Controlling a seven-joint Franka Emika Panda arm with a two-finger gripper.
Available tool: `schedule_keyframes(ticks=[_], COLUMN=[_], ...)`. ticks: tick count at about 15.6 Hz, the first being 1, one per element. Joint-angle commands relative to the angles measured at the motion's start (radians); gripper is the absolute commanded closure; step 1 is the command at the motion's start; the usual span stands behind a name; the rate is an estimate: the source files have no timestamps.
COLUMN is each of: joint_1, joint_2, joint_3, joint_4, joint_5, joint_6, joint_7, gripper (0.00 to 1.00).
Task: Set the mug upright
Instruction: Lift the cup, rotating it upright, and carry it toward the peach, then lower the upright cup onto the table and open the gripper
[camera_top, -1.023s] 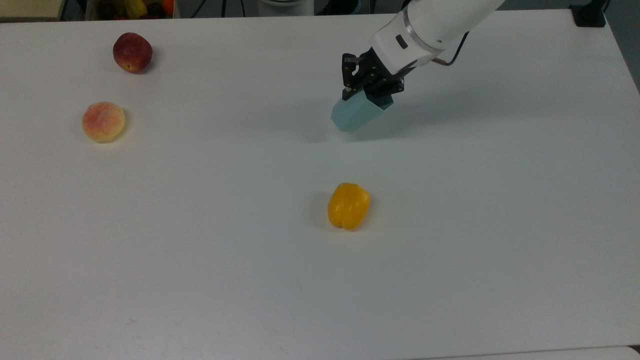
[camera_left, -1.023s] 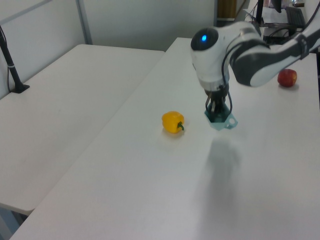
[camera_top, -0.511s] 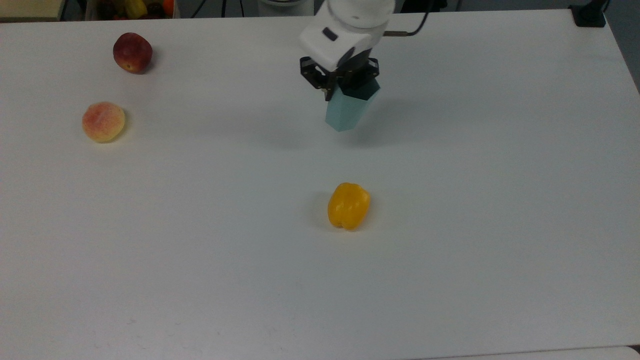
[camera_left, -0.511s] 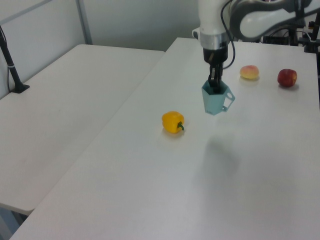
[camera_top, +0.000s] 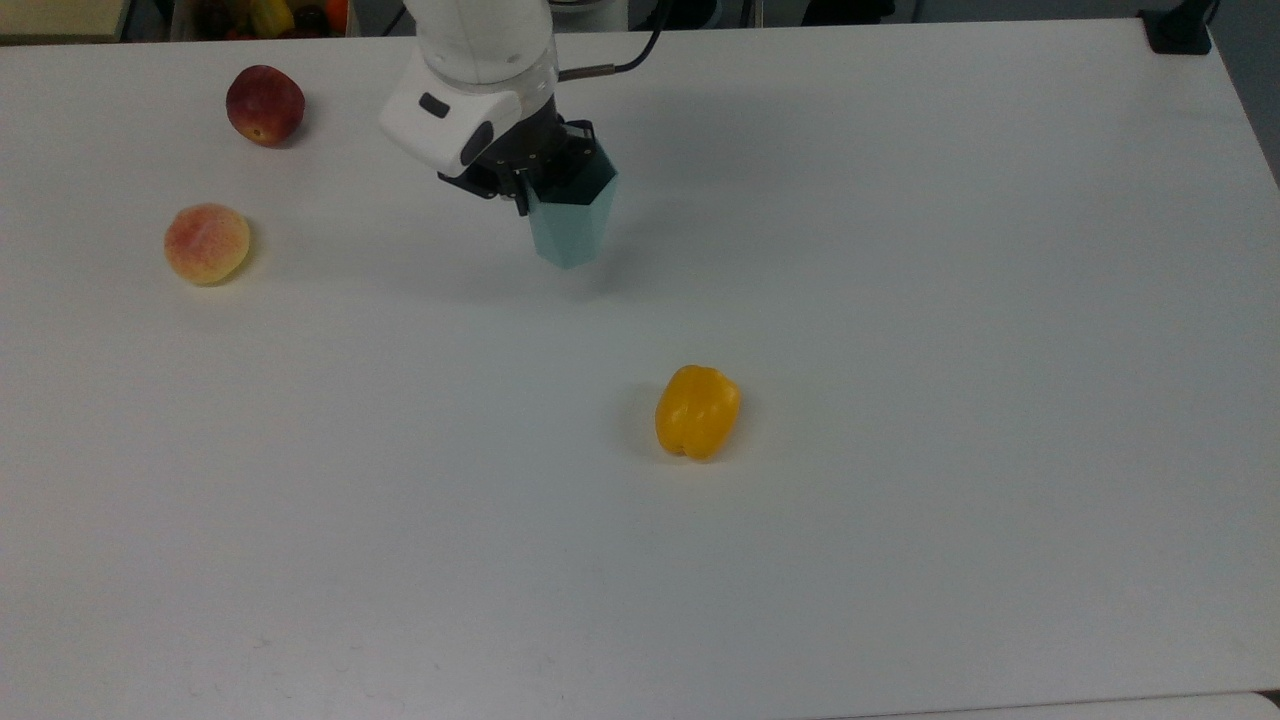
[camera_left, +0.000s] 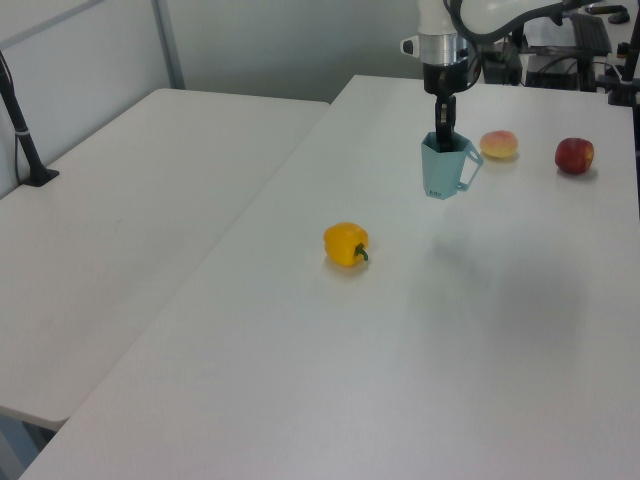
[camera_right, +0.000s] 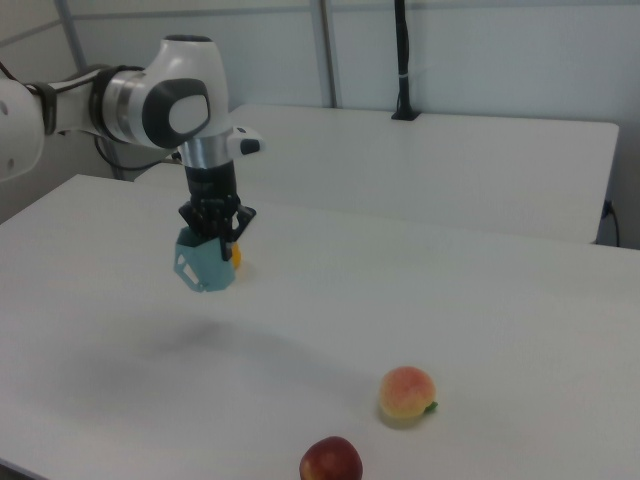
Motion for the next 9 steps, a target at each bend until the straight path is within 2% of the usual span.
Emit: schedule_keyframes(ticks=[1,5,9], joint_1=[0.062,0.044,0.015], joint_2=[-0.008,0.047,0.092], joint_3=[-0.091,-0.097,-0.097], joint_4=[-0.119,-0.149,-0.144], joint_5=[0.025,0.031,0.094], joint_6=[0.172,0.223,0.226], joint_7=[-0.035,-0.172,-0.353], gripper=[1.00,1.00,1.00])
